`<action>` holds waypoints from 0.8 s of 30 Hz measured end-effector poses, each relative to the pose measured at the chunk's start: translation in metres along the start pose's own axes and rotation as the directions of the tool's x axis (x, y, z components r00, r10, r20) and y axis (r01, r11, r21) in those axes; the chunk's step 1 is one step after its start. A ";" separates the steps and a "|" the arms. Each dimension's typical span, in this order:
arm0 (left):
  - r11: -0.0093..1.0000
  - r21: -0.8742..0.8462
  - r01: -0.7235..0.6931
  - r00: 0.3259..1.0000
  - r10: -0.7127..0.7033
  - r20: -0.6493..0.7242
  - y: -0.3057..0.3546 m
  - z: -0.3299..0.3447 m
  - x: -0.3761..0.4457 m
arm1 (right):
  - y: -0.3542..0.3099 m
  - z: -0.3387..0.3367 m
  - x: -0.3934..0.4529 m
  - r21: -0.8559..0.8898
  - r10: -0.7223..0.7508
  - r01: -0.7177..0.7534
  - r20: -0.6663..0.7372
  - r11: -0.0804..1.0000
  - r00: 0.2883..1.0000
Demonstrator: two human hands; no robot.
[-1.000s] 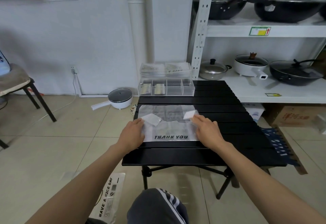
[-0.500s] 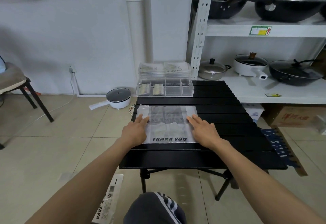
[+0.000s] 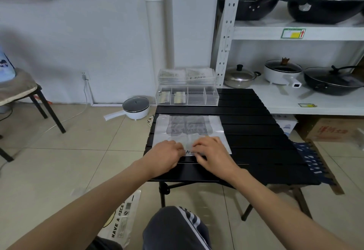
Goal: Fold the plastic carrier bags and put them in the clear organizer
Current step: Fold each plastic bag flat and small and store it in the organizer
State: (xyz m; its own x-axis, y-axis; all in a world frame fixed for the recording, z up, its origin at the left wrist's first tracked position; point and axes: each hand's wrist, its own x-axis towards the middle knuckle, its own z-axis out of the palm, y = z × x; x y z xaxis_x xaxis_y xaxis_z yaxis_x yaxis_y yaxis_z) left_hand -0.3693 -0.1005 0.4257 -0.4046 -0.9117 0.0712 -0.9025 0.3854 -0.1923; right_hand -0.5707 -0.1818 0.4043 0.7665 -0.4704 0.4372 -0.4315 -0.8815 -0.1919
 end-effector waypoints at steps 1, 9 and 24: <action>1.000 0.009 0.022 0.999 -0.022 0.045 0.002 -0.001 0.001 | -0.004 0.003 -0.001 0.008 -0.014 0.014 0.020 1.000 1.000; 0.998 0.060 0.026 0.992 -0.033 0.122 0.013 -0.011 0.006 | -0.007 0.012 -0.011 0.114 0.088 -0.094 0.057 0.989 0.994; 0.959 -0.159 0.234 0.971 -0.237 -0.005 0.010 -0.011 0.010 | -0.009 0.012 -0.014 -0.051 0.147 -0.153 -0.105 0.987 0.984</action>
State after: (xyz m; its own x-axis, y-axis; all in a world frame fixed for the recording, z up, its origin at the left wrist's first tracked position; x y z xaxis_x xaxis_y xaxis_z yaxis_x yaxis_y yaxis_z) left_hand -0.3844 -0.1045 0.4348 -0.1795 -0.9764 0.1201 -0.9837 0.1794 -0.0121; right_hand -0.5717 -0.1675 0.3895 0.6409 -0.5877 0.4939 -0.5669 -0.7961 -0.2117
